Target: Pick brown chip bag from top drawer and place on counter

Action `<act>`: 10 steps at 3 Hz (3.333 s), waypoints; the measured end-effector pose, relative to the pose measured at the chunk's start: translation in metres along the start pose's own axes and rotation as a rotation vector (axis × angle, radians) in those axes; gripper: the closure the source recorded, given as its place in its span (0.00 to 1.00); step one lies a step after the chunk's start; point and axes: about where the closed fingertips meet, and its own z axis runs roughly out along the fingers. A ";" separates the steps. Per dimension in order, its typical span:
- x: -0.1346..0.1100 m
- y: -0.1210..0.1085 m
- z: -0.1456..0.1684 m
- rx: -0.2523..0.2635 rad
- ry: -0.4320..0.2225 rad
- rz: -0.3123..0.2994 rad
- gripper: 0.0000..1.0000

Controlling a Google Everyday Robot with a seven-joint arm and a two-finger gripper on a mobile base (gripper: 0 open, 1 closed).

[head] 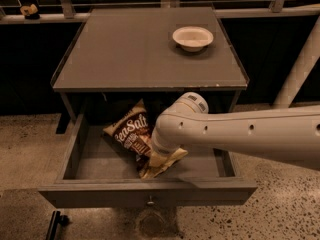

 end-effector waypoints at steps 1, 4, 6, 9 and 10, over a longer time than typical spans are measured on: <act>0.000 0.000 0.000 0.000 0.000 0.000 1.00; -0.024 -0.011 -0.052 0.038 0.088 -0.076 1.00; -0.056 -0.027 -0.119 0.094 0.180 -0.189 1.00; -0.024 -0.056 -0.217 0.242 0.157 -0.186 1.00; -0.014 -0.075 -0.244 0.295 0.133 -0.167 1.00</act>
Offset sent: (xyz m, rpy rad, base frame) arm -0.0010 0.0000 0.0018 -0.0145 0.0078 -0.0013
